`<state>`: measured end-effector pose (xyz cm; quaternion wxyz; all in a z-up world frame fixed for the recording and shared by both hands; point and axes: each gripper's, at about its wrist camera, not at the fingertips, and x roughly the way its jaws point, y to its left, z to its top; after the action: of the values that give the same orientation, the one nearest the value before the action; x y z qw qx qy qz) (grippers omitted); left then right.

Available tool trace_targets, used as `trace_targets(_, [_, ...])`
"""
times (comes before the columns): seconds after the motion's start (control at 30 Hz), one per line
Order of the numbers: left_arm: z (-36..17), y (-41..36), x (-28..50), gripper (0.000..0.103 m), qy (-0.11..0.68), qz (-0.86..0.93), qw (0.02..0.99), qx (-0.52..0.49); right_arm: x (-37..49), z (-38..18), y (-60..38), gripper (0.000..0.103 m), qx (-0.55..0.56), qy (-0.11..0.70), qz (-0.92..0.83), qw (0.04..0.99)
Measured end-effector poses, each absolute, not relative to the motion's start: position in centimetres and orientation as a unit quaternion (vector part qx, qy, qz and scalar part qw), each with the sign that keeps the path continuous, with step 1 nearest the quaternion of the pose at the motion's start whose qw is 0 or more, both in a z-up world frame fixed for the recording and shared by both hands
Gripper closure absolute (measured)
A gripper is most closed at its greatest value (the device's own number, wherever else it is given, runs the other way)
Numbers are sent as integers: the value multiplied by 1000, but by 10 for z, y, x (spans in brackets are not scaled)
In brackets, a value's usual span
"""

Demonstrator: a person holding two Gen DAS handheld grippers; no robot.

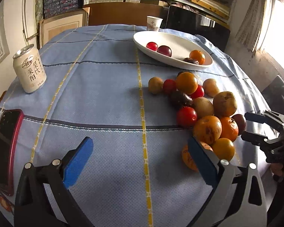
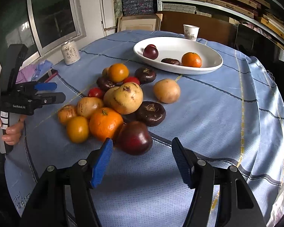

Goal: Organize fruits
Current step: 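Move the right tool toward a dark red plum beside the pile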

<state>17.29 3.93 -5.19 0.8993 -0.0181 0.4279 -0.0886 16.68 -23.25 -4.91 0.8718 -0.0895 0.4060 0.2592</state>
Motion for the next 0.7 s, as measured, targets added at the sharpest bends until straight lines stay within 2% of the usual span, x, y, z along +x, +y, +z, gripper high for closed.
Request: trace_targets(0.7, [-57,35,176,5,444,-74,893,-2,173,-56,-223,38,-95,423,249,866])
